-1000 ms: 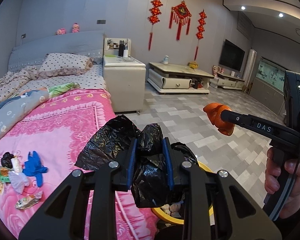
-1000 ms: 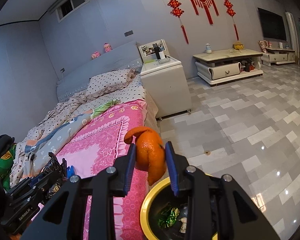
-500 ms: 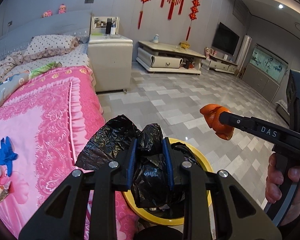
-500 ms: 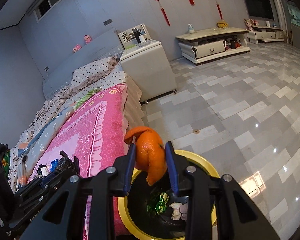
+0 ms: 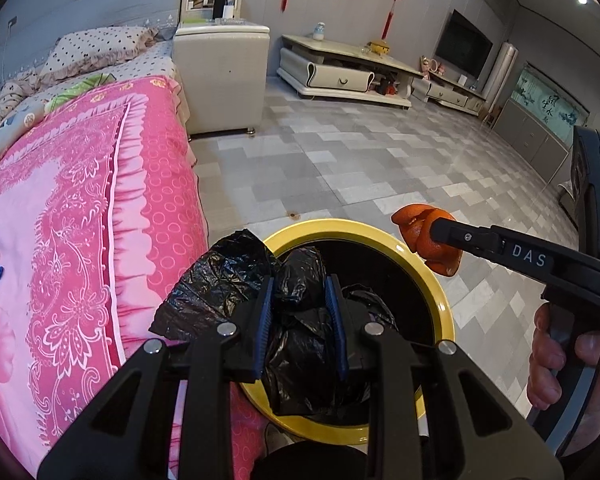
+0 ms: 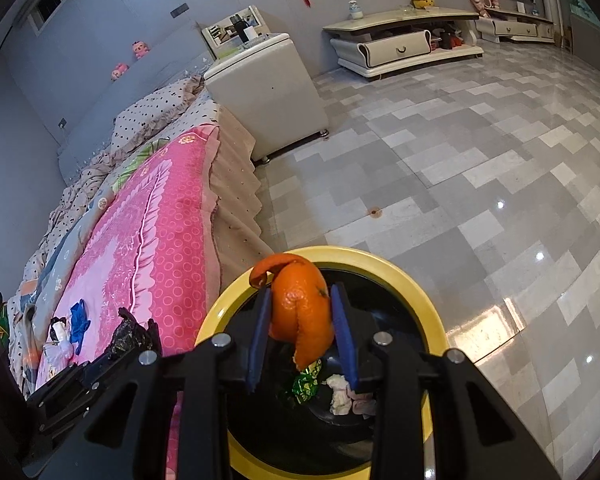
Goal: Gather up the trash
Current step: 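Open both tools to drop black bags and orange peel into the bin, then move both tools back over the bed toward the remaining items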
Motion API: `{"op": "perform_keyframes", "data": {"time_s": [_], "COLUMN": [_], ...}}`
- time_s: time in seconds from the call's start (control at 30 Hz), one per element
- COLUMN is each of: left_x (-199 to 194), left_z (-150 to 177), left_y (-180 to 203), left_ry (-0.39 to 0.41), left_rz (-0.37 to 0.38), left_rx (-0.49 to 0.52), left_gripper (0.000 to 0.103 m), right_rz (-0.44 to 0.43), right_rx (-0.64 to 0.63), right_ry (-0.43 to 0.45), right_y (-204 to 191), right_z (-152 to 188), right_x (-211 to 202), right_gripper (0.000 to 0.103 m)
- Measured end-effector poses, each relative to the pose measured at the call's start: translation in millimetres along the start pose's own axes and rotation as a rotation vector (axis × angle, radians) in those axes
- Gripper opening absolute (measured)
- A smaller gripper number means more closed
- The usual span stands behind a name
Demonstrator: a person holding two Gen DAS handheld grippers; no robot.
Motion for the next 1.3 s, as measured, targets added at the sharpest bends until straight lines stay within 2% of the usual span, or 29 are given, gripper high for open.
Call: {"op": "perform_keyframes", "data": {"time_s": [0.2,0.33,0.43,0.63,0.9,1.3], "left_x": [-13,-28,-39,-64,-102,-167], "left_z": [-3,-4,-5,-8,-15,1], "left_y": [-1,-4,-11,-42,-121,-281], "left_ry": [0.026,0.056,0.08,0.127,0.191,0.25], "left_rz": [0.023,0.04,0.035,-0.016,-0.135,-0.363], "left_rx": [-0.008,-0.019,-0.029,-0.064,-0.126,-0.265], "left_gripper": [0.029,0.045,0.057,0.071,0.08,0.084], "right_rz": [0.024,0.046,0.059,0.08,0.025,-0.109], "right_rx": [-0.02,-0.01,0.0,0.016,-0.063,-0.256], "right_ry": [0.03,0.043,0.05,0.071,0.082,0.08], "right_y": [-3,-1,1,-3,-58,-196], "right_z": [-4,-6,-7,-7,-11,-11], "right_x": [-12,-18,-22,-30,-31,-6], "right_gripper": [0.032,0.035,0.046,0.053,0.059,0.067]}}
Point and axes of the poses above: each gripper's, at about its wrist camera, not at the fingertips, and x roughly the way its jaws point, y to its right, z to its underside, the point moved 7 cm from there along x, roughly the way its jaws point, and after that the axes turned 5 degrees about -z, right-handed, at the moved point
